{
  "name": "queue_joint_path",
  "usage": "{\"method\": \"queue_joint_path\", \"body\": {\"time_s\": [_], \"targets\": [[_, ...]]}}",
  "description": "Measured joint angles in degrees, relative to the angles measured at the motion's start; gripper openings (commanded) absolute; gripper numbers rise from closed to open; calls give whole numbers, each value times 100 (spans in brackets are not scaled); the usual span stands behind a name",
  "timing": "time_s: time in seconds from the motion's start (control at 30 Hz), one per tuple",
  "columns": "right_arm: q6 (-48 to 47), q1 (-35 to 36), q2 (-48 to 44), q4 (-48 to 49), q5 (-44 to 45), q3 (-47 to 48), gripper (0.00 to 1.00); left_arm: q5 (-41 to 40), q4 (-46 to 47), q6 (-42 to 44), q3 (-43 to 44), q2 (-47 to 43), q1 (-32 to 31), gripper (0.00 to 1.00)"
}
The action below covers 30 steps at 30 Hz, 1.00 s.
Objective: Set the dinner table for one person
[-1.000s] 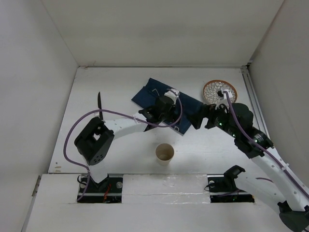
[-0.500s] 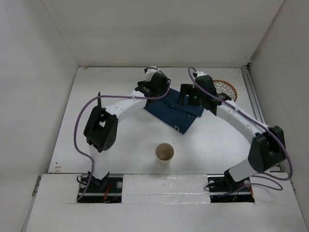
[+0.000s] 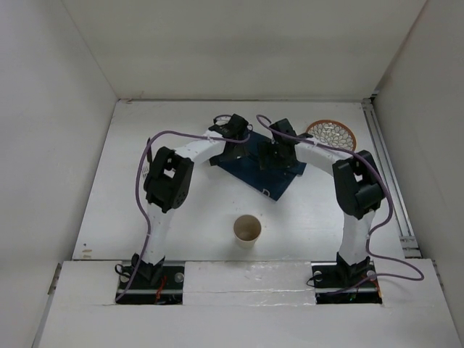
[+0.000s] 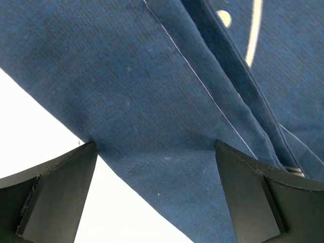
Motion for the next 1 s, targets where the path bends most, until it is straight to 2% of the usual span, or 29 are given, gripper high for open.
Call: {"method": "queue_joint_path", "body": {"time_s": [0.2, 0.4, 0.53, 0.63, 0.7, 0.83, 0.93, 0.97, 1.0], "targets": [[-76, -79, 133, 50, -389, 17, 100, 293, -238, -31, 708, 452, 291, 100], [-52, -22, 138, 247, -741, 2, 100, 669, -437, 133, 2647, 1589, 837, 100], [31, 33, 31, 658, -957, -262, 100, 892, -411, 308, 3644, 2157, 1220, 100], [170, 26, -155, 1032, -1215, -605, 100, 1012, -365, 374, 3744, 2205, 1425, 100], [238, 26, -188, 1150, -1333, -682, 100, 1014, -111, 404, 3307, 1965, 1504, 100], [378, 24, -186, 1261, -1449, -732, 82, 966, -177, 409, 2118, 997, 1484, 100], [490, -9, -186, 1414, -1460, -835, 68, 793, -232, 433, 1700, 120, 1405, 100], [520, -13, -186, 1447, -1460, -857, 55, 710, -232, 448, 1567, -262, 1370, 100], [535, -33, -186, 1471, -1456, -874, 48, 651, -216, 452, 1460, -601, 1344, 100]]}}
